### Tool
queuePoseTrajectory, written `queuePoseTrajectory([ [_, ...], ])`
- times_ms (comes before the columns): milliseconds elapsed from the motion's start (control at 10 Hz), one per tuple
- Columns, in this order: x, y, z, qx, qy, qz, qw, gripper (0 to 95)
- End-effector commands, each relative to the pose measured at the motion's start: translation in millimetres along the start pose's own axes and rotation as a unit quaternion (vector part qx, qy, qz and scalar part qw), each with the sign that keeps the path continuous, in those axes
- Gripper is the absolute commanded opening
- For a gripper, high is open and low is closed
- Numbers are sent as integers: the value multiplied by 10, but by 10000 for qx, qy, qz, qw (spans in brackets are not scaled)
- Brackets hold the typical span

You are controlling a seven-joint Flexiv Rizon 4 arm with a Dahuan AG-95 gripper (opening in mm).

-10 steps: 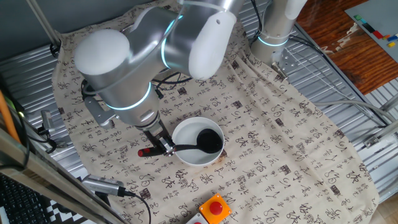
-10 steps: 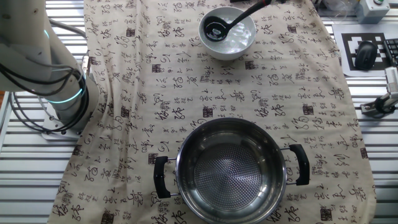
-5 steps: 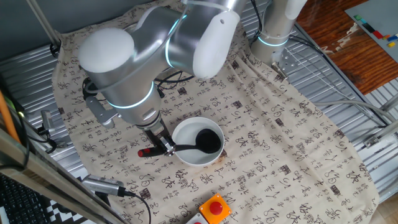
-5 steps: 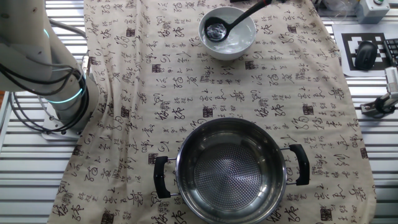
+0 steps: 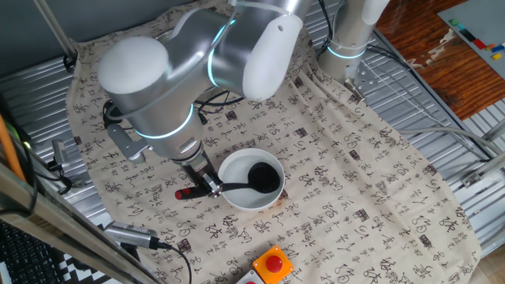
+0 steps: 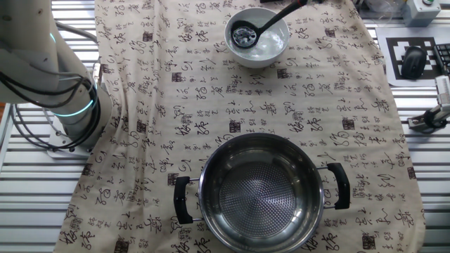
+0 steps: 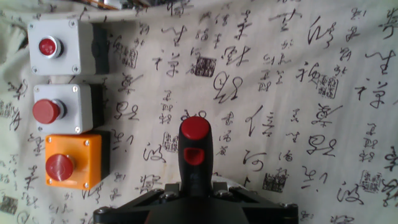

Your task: Scoop water with a large spoon from one bowl to another

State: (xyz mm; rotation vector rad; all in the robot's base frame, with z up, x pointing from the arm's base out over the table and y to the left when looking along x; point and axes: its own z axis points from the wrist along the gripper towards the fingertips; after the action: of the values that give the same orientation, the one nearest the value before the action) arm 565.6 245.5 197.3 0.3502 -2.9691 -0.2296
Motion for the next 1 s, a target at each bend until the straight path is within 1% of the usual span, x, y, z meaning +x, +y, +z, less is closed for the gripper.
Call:
queuePoseTrajectory([
  [100,69,-23,-53,-11,-26,-53,10000,0],
  [200,119,-17,-125,-12,-27,-65,10000,0],
  [400,144,16,-187,-11,-25,-60,10000,0],
  [500,166,54,-248,-12,-12,-60,10000,0],
  [800,199,117,-354,-10,18,-47,10000,0],
  [1000,197,124,-375,-5,33,-39,10000,0],
])
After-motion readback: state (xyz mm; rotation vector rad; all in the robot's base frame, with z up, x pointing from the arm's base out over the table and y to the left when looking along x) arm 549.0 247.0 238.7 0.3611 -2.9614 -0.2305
